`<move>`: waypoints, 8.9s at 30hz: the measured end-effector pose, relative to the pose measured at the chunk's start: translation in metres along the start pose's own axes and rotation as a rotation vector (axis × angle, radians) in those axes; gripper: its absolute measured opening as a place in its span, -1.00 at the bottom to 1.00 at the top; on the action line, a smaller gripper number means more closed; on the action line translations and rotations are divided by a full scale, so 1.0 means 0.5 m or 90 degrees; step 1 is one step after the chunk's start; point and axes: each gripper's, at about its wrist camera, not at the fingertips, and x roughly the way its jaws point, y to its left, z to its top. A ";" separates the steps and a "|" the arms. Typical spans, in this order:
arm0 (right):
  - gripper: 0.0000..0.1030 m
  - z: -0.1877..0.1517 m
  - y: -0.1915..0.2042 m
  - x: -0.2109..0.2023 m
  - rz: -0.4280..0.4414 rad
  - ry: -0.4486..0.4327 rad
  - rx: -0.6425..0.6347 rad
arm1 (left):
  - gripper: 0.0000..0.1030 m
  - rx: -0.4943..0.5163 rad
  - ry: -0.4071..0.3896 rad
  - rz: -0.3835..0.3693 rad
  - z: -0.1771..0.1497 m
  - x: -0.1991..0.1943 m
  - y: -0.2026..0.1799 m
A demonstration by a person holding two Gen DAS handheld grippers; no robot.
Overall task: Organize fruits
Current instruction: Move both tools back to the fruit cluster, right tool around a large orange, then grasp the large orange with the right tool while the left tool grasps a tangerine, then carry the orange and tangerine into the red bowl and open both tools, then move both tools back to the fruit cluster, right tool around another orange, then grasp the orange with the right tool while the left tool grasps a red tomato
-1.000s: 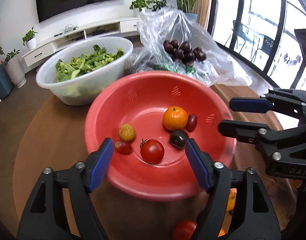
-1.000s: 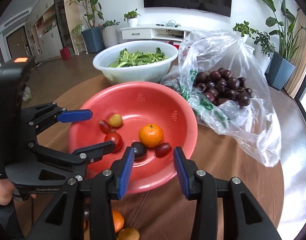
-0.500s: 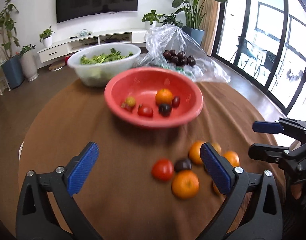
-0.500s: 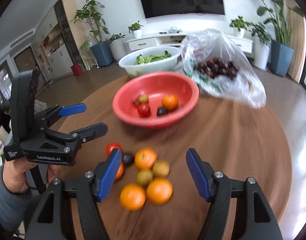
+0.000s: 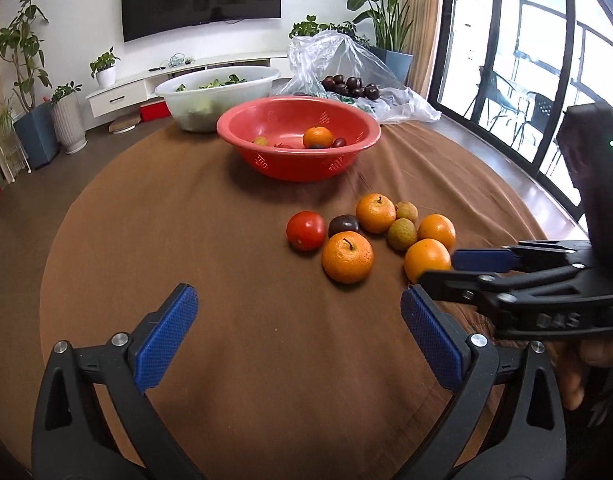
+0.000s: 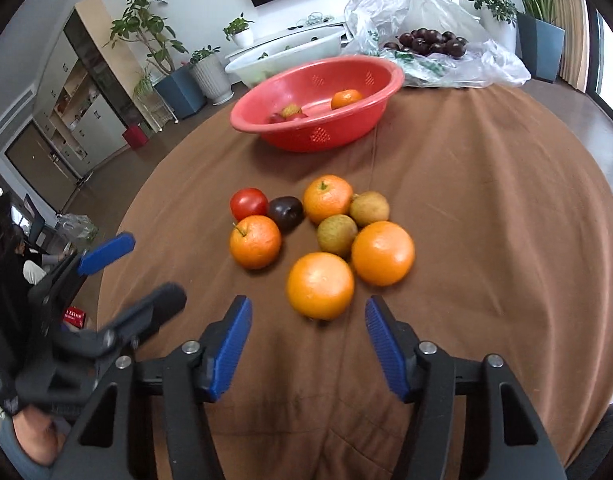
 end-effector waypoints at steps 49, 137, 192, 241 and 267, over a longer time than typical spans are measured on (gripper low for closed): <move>-0.22 -0.021 -0.079 -0.074 -0.012 -0.048 0.053 | -0.08 0.006 0.119 -0.031 0.070 0.179 -0.056; -0.22 0.359 -0.049 0.161 -0.060 -0.022 -0.157 | -0.29 -0.008 0.050 -0.020 0.338 0.344 0.088; 0.15 0.058 -0.061 0.006 -0.012 0.018 -0.197 | 0.95 -0.016 0.057 -0.078 0.026 0.065 0.010; -0.23 0.052 -0.091 0.018 0.037 0.025 -0.162 | -0.22 0.290 0.154 -0.219 0.135 0.220 0.018; -0.23 0.052 -0.094 0.019 0.036 0.023 -0.157 | -0.35 0.280 0.179 -0.253 0.155 0.240 0.042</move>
